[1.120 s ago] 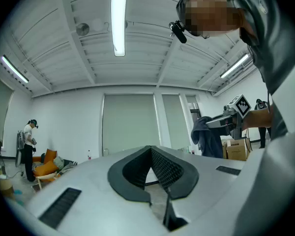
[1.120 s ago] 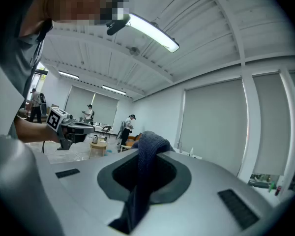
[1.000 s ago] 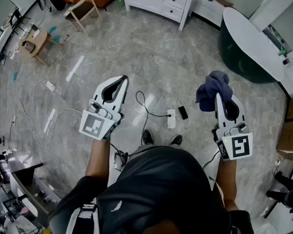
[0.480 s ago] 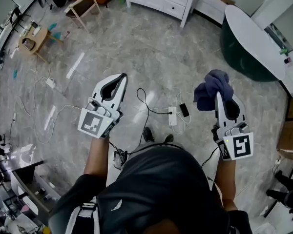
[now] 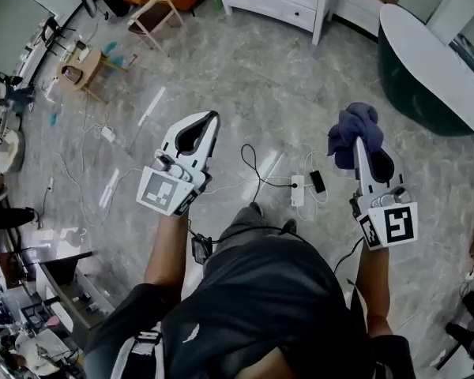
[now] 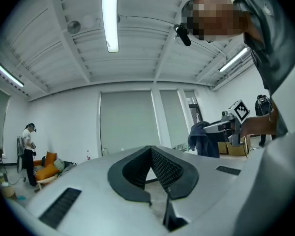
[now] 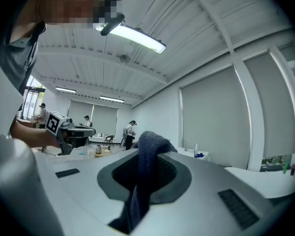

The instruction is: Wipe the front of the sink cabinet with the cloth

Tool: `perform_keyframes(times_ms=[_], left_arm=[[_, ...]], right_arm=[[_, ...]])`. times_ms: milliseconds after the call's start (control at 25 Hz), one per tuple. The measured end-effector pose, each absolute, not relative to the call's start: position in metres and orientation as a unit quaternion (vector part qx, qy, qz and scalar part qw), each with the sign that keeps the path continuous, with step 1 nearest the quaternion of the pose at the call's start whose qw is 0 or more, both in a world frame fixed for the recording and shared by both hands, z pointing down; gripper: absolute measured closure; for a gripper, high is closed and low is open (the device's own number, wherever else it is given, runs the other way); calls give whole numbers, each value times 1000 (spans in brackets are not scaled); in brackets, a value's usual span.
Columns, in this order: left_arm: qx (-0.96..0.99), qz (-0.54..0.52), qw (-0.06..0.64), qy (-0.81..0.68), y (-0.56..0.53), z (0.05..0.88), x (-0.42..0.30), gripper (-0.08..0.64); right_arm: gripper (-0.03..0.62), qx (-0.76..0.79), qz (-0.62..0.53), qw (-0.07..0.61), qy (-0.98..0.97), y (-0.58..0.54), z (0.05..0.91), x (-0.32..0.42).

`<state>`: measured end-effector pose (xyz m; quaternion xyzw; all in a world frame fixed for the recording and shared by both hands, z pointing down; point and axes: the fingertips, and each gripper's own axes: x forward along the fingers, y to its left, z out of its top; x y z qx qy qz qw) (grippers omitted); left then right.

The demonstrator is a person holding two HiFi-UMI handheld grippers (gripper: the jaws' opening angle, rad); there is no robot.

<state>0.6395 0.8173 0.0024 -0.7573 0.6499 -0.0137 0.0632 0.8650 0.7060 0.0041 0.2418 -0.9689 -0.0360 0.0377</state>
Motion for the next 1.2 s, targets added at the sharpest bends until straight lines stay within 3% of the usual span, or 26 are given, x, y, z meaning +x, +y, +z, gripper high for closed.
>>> perform_keyframes(times_ms=[240, 920, 1200], left_arm=[[-755, -21, 73, 651, 805, -2, 608, 557], [-764, 35, 60, 641, 742, 13, 366, 557], [-769, 41, 38, 637, 713, 25, 339, 557]], right_arm=[[565, 234, -36, 36, -971, 691, 9, 827], [565, 295, -53, 50, -953, 626, -1, 617], [565, 304, -57, 58, -949, 586, 0, 587]])
